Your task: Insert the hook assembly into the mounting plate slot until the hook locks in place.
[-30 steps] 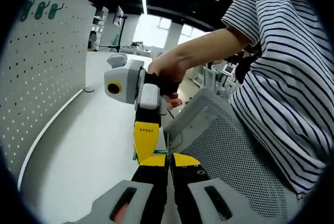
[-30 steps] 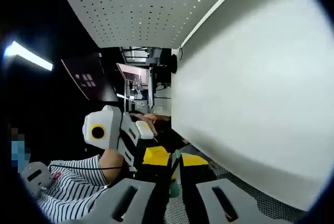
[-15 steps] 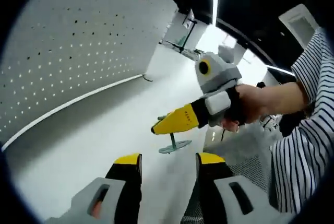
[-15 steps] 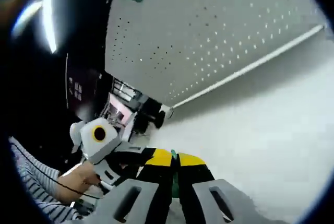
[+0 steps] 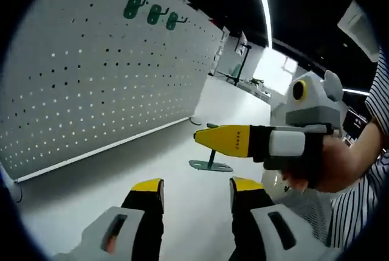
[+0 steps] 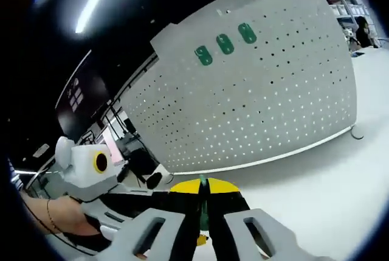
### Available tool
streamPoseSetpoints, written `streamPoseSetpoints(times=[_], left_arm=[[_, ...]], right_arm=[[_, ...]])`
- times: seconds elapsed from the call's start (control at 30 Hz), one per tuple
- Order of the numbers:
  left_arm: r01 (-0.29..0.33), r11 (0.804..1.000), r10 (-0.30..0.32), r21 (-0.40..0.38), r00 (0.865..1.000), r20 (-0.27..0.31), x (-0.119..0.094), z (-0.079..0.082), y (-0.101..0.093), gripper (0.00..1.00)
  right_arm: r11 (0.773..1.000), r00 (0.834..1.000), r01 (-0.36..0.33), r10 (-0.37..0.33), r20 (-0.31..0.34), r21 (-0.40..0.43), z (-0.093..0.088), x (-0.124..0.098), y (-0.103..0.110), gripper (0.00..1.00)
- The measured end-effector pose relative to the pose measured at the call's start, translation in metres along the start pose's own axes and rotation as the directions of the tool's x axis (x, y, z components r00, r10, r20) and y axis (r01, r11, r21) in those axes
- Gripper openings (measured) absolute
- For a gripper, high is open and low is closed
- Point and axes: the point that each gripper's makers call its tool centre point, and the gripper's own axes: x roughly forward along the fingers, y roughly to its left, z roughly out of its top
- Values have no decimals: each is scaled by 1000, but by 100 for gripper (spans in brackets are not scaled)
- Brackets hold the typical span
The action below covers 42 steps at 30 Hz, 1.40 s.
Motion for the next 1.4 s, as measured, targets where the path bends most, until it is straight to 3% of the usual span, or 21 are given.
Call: streamPoseSetpoints(times=[0.17,0.27,0.57,0.83,0.97,1.13,1.4], left_arm=[[-42,998,41,38,999,24,-2,8,3,45],[-56,993,54,103,998,21,-2,11,4,44],[-87,986,83,143,996,32,-5,18,6,41],[-138,949,131,283,990,45,-8,29,4,39],[-151,944,138,293,988,64,-10,38,3,38],[-149,959,139,242,988,61,-10,38,6,36],[-154,958,141,244,988,67,-9,38,5,33]], right_arm=[[1000,1000,4,-4,17,-12,3,2,4,0],[1000,1000,3,-3,23,-27,5,3,6,0],[998,999,-6,9,42,-63,12,6,16,0],[994,998,-15,21,55,-107,17,10,27,0],[993,998,-23,29,48,-118,13,11,33,0],[991,997,-19,29,75,-129,19,11,36,0],[991,996,-9,21,88,-135,21,10,36,0]])
